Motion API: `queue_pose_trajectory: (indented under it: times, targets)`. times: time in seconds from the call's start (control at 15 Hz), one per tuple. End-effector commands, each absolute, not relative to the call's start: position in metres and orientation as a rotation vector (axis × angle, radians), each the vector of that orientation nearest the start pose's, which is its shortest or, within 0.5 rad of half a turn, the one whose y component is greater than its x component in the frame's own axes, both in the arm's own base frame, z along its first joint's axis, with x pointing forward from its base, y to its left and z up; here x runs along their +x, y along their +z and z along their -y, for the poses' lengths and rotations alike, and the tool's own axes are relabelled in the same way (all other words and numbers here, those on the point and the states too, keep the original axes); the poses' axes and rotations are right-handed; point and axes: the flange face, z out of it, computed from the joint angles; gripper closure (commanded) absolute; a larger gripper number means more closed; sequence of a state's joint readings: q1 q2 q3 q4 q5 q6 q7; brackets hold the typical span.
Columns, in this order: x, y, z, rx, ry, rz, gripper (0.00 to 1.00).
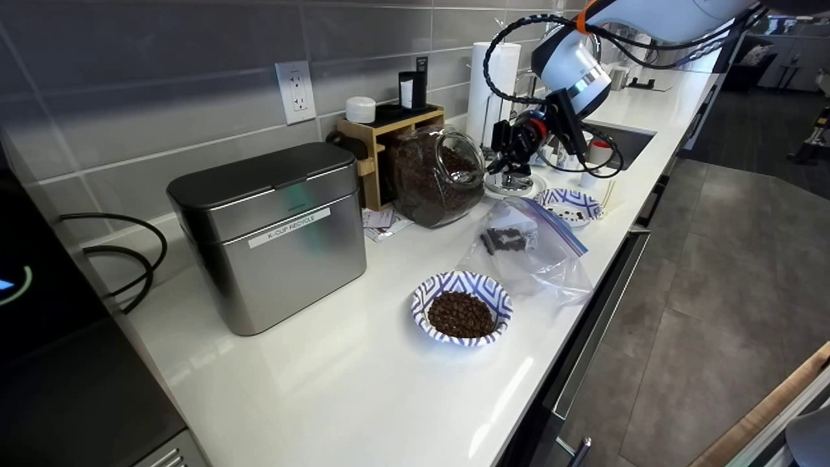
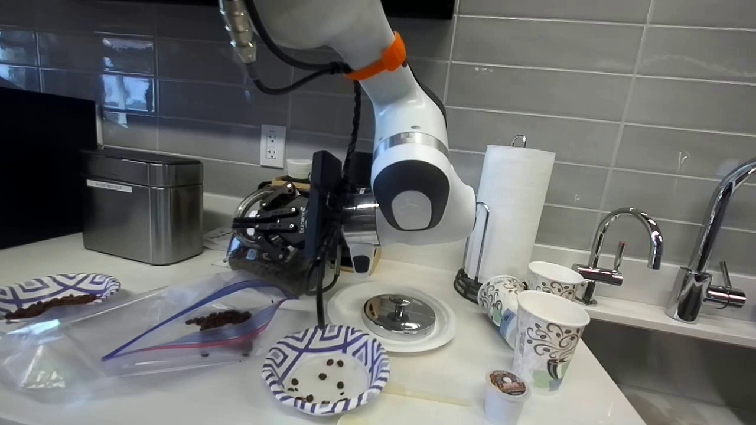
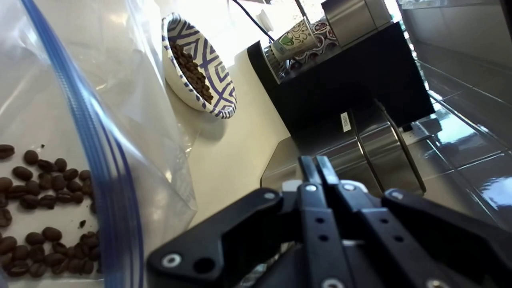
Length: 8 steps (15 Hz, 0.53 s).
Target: Put some of the contents in the jar on the plate
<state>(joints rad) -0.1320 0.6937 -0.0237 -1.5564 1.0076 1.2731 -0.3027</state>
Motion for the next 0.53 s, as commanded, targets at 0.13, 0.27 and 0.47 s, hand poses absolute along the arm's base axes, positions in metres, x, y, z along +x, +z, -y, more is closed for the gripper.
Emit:
queue_pose_trajectory:
  times: [0.13,0.27,0.47]
  targets:
    - [0.6280,0.2445,-0.0176,-1.875,0.731,-0.118,0.99]
    - [0.6282,0.2424,-0.0183,-1.880,0.738,-0.119,0.99]
    - [0.6292,0.2400,-0.0182,-1.890,0.739,-0.131,0.99]
